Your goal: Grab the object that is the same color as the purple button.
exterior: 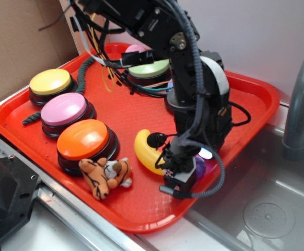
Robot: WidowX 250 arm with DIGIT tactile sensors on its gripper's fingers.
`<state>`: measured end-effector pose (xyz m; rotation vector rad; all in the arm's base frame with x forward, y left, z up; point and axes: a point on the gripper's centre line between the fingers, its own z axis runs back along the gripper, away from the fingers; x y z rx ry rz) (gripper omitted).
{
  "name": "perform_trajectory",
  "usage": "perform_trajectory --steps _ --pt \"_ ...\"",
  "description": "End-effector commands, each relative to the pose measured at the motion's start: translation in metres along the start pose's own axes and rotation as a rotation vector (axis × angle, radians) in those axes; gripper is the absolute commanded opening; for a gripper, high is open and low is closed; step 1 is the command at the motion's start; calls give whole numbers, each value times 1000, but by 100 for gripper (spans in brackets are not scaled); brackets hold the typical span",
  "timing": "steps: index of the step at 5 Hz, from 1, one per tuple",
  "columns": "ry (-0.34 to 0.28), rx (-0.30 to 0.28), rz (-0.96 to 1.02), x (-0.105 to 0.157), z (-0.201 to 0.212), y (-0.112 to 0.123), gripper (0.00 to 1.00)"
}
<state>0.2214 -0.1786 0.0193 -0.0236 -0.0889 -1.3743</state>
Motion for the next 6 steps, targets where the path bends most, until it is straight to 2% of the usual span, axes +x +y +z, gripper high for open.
perform_trajectory --steps 1,2,3,4,6 --pt "-69 15 14 9 10 -6 0" --pt "-54 49 187 0 24 3 0" --pt "-60 11 366 -18 50 26 0" --pt "34 89 571 -34 84 36 0" --pt "89 91 1039 -107 147 40 0"
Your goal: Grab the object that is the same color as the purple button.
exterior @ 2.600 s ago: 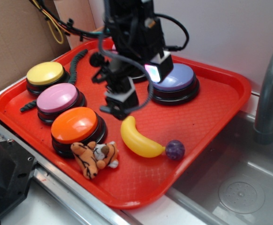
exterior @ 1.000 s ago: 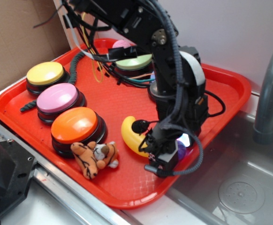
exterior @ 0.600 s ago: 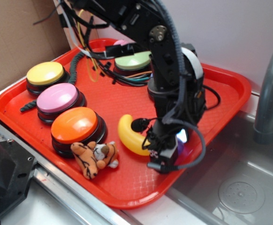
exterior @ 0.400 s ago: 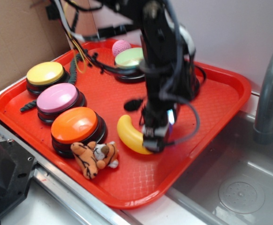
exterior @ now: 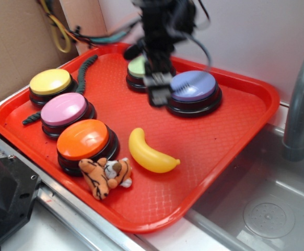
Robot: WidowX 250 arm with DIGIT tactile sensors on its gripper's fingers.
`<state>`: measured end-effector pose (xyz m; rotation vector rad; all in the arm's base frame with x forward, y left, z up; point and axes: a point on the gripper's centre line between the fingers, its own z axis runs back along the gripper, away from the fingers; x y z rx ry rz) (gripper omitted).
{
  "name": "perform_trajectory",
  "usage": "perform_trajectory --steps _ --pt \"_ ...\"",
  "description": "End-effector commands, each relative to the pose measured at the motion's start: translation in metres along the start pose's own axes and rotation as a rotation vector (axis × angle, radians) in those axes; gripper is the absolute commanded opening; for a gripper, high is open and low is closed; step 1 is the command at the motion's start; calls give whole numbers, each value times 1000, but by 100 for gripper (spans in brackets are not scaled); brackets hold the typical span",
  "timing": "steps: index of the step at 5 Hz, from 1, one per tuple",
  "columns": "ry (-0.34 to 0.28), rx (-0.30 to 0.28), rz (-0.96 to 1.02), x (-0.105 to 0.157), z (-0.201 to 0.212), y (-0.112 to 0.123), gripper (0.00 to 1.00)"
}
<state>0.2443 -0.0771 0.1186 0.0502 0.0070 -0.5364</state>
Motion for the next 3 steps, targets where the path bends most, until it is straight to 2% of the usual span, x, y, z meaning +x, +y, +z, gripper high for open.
perform_trajectory --steps 1,3 --pt "-12 23 381 -46 52 32 0" --pt "25 10 557 -68 55 53 0"
